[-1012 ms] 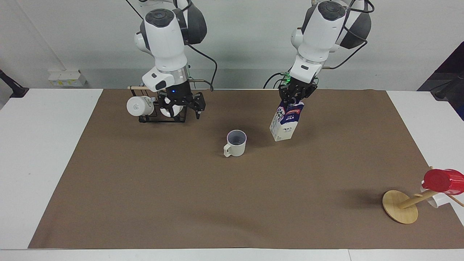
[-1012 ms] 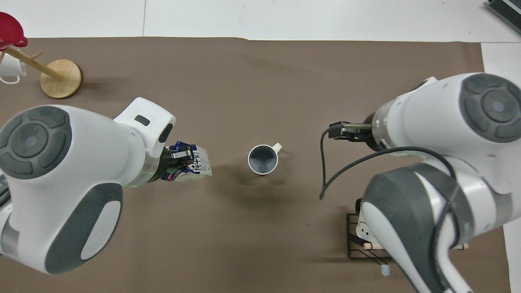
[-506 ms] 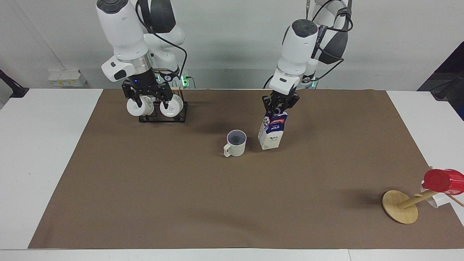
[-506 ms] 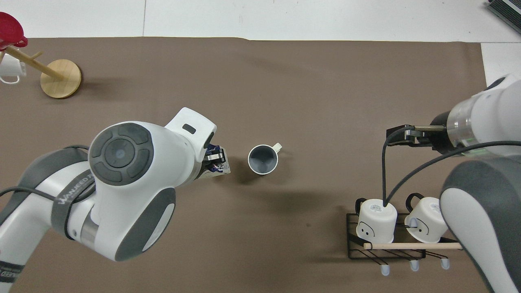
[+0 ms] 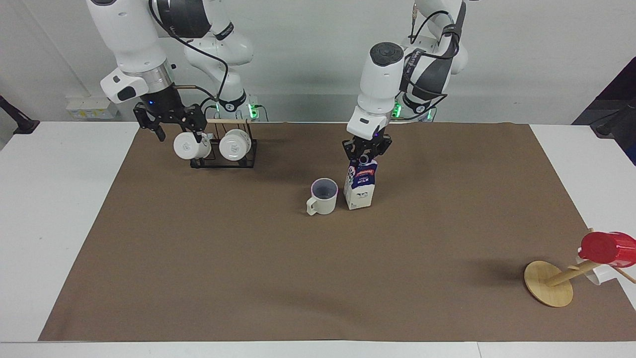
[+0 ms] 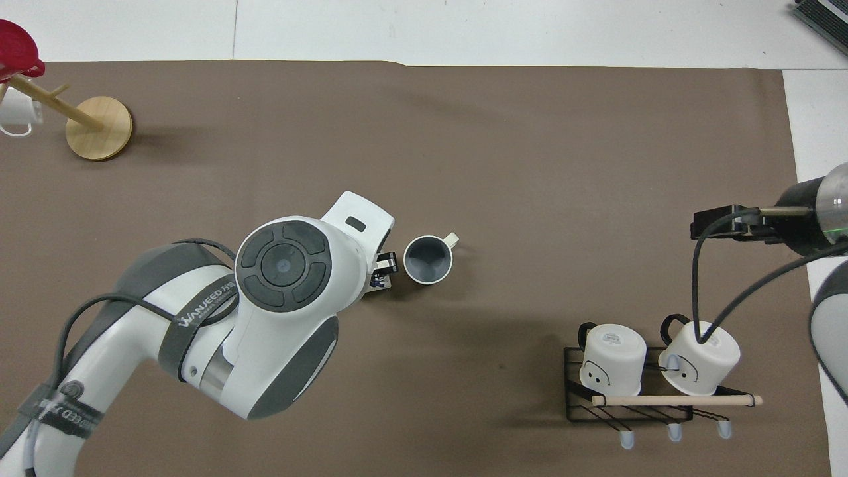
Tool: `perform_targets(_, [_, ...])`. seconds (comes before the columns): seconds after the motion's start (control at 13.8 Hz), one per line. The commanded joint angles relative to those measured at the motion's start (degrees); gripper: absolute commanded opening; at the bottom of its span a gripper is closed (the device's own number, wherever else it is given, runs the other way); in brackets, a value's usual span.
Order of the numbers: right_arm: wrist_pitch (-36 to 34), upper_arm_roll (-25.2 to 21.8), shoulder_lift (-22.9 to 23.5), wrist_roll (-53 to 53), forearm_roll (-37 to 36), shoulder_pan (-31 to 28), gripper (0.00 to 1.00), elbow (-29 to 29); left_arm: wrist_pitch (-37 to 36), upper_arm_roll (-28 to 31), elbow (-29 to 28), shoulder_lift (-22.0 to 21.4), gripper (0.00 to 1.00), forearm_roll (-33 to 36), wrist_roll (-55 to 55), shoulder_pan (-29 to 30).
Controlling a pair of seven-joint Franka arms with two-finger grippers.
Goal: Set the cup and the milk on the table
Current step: 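Lower the carton beside the mug and open the left gripper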
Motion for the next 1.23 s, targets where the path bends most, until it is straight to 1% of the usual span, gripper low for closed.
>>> perform_targets(0.0, [-5.38,0.50,-0.27,-2.26,0.20,-1.72,1.00,5.53,3.15,0.95,-2.63,-0.67,0.38,1.44,-1.14,-1.05])
perform_targets(0.07, [-7.31,0.24,0.00,-3.66,-0.15,-2.16,1.00,7.55,3.16,0.95,-2.73,-0.75,0.39,1.44,-1.14,-1.05])
perform_targets(0.14, [-8.90,-0.28,0.09,-5.33,-0.24,-2.68,1.00,9.31,3.16,0.95,-2.73,-0.75,0.45,1.44,-1.14,-0.96])
perform_targets(0.22, [-11.09,-0.72,0.17,-6.39,-0.33,-2.69,1.00,10.72,3.16,0.95,-2.73,-0.75,0.52,1.44,-1.14,-0.96])
perform_targets(0.29, [-13.37,-0.90,0.26,-6.66,-0.24,-2.78,1.00,11.69,3.07,0.95,-2.73,-0.75,0.72,1.44,-1.05,-1.05])
perform_targets(0.36, [-14.53,-1.17,0.35,-6.84,0.02,-2.95,1.00,12.75,2.98,0.95,-2.64,-0.75,0.97,1.44,-1.05,-1.05])
perform_targets(0.43, [-13.58,-1.08,0.09,-6.49,0.28,-2.52,1.00,12.32,2.37,0.95,-2.20,-0.67,1.00,1.44,-1.14,-1.05])
perform_targets(0.58, [-12.70,-0.90,-1.31,-6.74,0.20,-2.08,1.00,9.69,1.85,0.95,-1.67,-1.63,1.00,1.44,-0.79,-0.87])
perform_targets(0.72, [-11.90,-0.99,-1.32,-7.45,-0.06,-2.51,1.00,9.16,-4.71,1.12,1.74,-3.21,1.00,1.44,0.08,-0.08])
perform_targets(0.87, [-11.81,-1.08,-1.23,-9.81,-0.24,-3.30,1.00,8.98,-12.01,1.91,5.43,-4.88,1.00,1.35,4.98,0.97])
perform_targets(1.01, [-12.68,-1.25,-0.62,-12.01,-1.03,-3.92,1.00,10.37,-17.21,2.00,7.64,-7.68,1.00,1.27,11.05,3.95])
perform_targets(1.16, [-14.53,-1.43,-0.36,-13.51,-2.08,-3.92,1.00,11.70,-22.04,2.26,9.39,-10.15,1.00,0.83,19.73,9.56])
